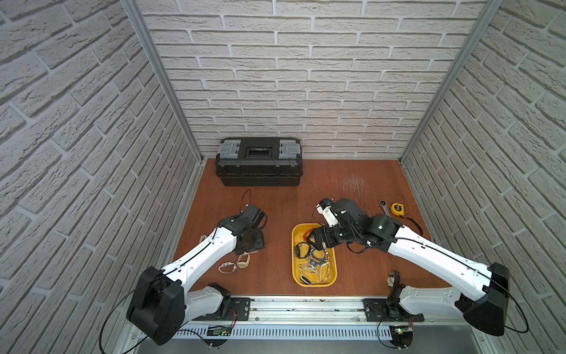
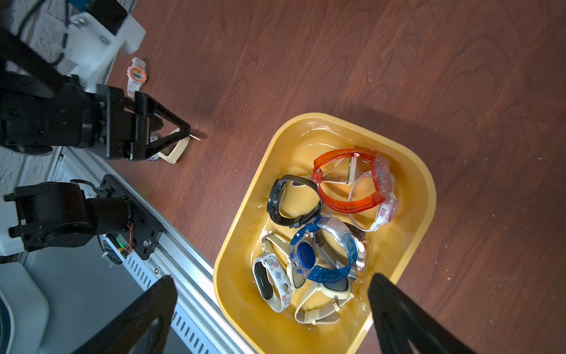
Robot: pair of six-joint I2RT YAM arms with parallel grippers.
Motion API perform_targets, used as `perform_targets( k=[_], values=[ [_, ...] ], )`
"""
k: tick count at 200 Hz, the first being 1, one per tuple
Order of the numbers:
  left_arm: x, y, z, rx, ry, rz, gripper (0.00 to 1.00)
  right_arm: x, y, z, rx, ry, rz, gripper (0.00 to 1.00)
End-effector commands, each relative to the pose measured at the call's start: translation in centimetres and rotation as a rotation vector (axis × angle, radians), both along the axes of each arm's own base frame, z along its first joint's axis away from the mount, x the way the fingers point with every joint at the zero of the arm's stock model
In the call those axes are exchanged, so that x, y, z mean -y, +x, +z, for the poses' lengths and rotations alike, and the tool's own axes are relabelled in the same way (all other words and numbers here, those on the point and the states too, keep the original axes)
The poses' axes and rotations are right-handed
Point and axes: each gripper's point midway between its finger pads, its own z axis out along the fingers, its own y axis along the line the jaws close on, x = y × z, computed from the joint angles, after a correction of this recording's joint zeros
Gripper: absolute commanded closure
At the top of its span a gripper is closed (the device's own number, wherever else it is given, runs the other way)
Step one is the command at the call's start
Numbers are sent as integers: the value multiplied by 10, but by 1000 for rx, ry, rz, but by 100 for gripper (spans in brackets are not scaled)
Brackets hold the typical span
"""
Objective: Put the watch into the storage box
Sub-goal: Pick up the watch at the center of the board.
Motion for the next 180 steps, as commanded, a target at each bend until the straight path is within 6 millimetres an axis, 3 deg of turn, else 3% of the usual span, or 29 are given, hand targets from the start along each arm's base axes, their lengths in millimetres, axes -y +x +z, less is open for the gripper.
perform_targets(
  k=[1,87,138,180],
  values=[
    [1,5,-11,-14,14,-20,37,11,-8,2,20,14,-14,1],
    [-10,-11,-28,-82,70,-18,43,7,-46,5,15,111,137,0],
    [-11,-27,-24,-91,67,-20,45,6,-48,2,14,87,140,0],
    [-11,-33,-39,-127,67,-23,54,4,-46,1,10,76,138,0]
  ],
)
